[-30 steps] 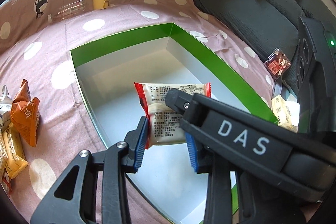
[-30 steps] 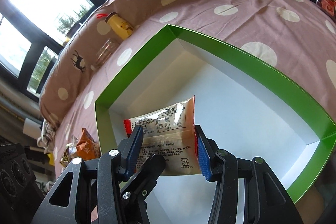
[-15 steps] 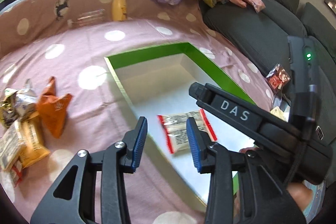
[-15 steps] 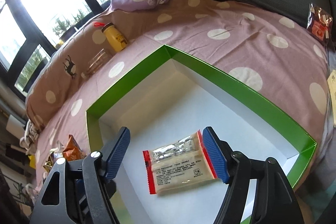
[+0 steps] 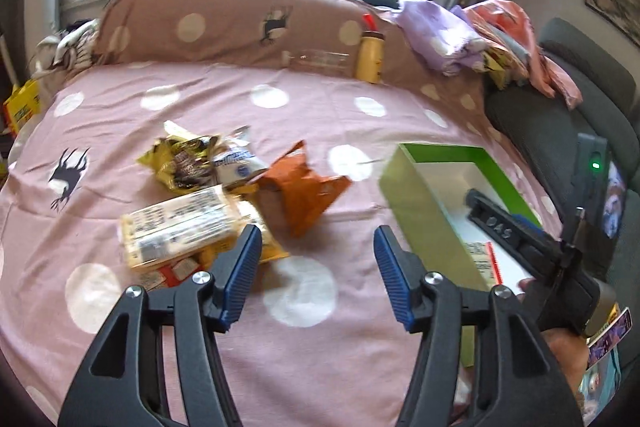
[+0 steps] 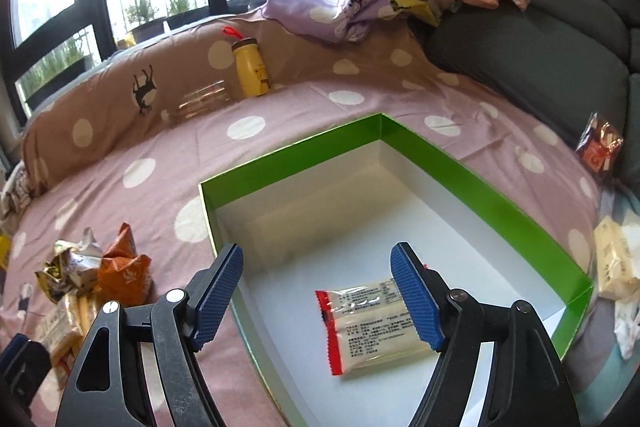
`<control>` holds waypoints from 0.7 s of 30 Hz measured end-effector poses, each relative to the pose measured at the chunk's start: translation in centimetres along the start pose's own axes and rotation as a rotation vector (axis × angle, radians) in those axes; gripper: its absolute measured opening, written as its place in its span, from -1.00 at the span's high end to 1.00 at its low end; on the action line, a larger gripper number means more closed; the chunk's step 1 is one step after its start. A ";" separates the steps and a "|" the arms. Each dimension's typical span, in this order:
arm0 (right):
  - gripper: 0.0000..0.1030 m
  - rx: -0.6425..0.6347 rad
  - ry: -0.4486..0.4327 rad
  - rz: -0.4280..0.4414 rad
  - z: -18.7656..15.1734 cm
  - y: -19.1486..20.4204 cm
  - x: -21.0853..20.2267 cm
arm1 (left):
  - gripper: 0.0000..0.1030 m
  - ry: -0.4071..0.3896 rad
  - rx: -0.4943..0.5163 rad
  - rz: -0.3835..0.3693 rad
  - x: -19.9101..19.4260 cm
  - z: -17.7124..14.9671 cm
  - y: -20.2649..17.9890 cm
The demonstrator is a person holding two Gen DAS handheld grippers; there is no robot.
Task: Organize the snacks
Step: 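Open the right tool to drop the pastry packet into the box, then move the right tool back to the snack pile over the clear cracker pack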
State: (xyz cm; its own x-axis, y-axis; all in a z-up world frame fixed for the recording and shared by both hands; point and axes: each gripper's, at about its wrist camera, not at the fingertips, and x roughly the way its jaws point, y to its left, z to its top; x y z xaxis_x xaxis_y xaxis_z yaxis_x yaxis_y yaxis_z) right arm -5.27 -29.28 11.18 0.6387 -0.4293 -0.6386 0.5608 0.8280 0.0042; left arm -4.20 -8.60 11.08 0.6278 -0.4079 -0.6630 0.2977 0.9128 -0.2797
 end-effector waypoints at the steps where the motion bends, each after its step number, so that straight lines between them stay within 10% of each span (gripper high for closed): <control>1: -0.49 0.003 -0.019 -0.026 0.0 0.0 -0.1 | -0.13 0.001 -0.023 0.009 0.1 0.0 0.9; 10: -0.49 -0.002 -0.144 -0.218 -0.2 0.9 -0.5 | -0.13 0.002 -0.107 0.055 -0.1 -0.1 4.7; 21: -0.49 -0.110 -0.192 -0.137 -0.2 4.0 -0.1 | -0.17 0.027 -0.159 0.087 0.2 0.1 6.8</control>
State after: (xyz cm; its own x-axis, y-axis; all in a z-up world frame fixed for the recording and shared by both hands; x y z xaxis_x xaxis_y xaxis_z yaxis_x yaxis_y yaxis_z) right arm -3.20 -25.90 11.15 0.6546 -0.5923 -0.4698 0.5951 0.7869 -0.1630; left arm -1.96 -2.48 9.11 0.6261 -0.3285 -0.7072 0.1243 0.9374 -0.3255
